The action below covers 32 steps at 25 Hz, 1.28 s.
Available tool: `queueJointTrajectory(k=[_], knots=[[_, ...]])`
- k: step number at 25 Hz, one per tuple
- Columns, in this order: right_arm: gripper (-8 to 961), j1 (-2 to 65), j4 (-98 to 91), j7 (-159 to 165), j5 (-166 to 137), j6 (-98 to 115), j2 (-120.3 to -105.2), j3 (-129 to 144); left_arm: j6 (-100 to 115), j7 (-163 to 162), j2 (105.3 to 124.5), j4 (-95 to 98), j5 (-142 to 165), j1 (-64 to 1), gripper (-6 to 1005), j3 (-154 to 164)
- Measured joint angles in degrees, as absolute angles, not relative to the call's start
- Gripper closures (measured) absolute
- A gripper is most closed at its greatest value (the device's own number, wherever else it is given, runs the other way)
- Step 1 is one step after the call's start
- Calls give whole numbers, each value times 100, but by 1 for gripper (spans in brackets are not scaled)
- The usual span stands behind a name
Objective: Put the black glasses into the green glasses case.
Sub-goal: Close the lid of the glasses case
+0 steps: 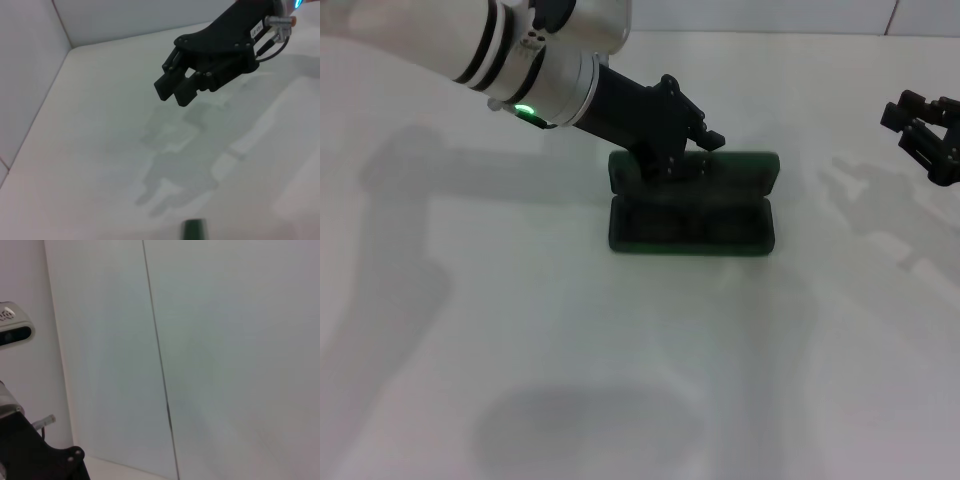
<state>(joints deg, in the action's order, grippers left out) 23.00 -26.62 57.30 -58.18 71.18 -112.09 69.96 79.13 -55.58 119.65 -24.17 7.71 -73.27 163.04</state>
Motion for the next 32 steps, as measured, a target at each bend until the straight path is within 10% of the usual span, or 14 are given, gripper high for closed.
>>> queueJointTrajectory(k=[32], knots=[[720, 2377, -2691, 5660, -5965, 7030, -11269, 7007, 5625, -9449, 11969, -1441, 1778, -7587, 105, 16302]])
